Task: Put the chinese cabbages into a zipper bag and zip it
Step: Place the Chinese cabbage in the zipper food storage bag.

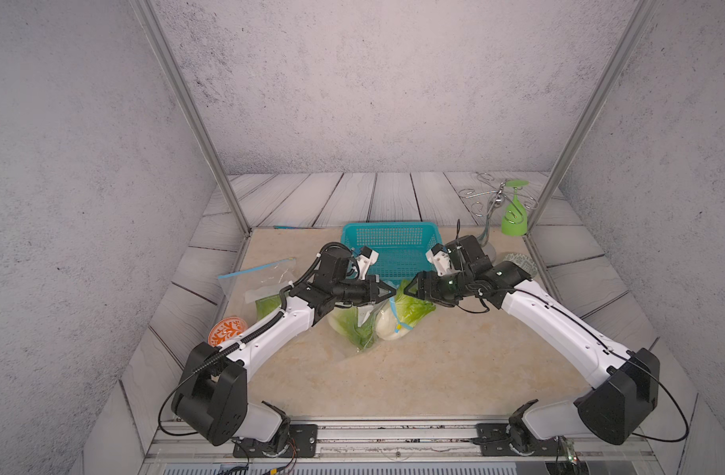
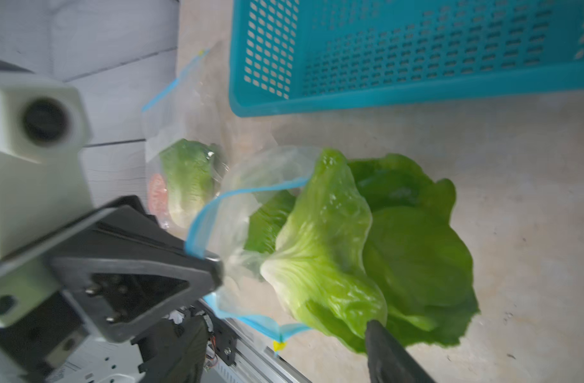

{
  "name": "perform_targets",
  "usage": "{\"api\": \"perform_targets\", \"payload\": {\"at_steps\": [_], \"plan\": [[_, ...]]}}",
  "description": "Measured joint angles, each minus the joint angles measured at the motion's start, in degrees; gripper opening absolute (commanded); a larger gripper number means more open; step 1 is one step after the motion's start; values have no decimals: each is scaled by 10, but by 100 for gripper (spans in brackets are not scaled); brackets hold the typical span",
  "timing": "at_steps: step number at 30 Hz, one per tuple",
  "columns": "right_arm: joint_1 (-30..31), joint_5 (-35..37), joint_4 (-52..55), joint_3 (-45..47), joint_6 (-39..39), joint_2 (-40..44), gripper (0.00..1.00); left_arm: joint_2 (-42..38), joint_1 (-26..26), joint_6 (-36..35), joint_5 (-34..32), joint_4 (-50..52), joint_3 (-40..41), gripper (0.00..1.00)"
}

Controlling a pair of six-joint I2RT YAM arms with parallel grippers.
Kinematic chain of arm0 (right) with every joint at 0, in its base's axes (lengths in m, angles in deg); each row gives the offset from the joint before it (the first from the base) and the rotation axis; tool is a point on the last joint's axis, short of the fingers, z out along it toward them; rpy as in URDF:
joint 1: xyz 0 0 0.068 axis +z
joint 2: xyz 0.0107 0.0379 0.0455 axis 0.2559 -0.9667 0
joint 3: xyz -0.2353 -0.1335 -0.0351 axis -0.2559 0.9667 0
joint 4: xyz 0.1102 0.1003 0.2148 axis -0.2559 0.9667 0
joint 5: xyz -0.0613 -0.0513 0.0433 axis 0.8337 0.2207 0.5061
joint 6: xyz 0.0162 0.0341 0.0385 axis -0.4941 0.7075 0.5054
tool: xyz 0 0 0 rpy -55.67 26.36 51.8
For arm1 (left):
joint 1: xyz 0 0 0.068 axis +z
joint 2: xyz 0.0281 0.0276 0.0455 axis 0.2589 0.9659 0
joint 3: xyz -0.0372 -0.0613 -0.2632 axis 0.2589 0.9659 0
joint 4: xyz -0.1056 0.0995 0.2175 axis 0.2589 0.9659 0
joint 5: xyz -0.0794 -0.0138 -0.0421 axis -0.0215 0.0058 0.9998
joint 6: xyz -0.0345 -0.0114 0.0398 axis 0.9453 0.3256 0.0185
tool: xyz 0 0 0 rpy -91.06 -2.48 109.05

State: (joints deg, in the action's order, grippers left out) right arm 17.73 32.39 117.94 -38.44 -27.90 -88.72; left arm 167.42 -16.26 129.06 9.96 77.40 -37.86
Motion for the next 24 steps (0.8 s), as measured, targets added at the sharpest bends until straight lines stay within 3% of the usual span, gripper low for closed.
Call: {"api": "perform_targets", "payload": {"at_steps": [7, 11, 14, 24], "plan": [[0, 15, 14, 38, -10, 1, 56, 0, 0, 0, 1, 0, 0, 0], [0, -25, -29, 79, -10, -3, 32, 0, 0, 0, 5, 0, 0, 0], [0, -59, -74, 91, -9, -21, 22, 1, 0, -3, 7, 1, 2, 0], [3, -168, -224, 103, 29, -90, 15, 30, 0, -26, 34, 13, 29, 0]]}}
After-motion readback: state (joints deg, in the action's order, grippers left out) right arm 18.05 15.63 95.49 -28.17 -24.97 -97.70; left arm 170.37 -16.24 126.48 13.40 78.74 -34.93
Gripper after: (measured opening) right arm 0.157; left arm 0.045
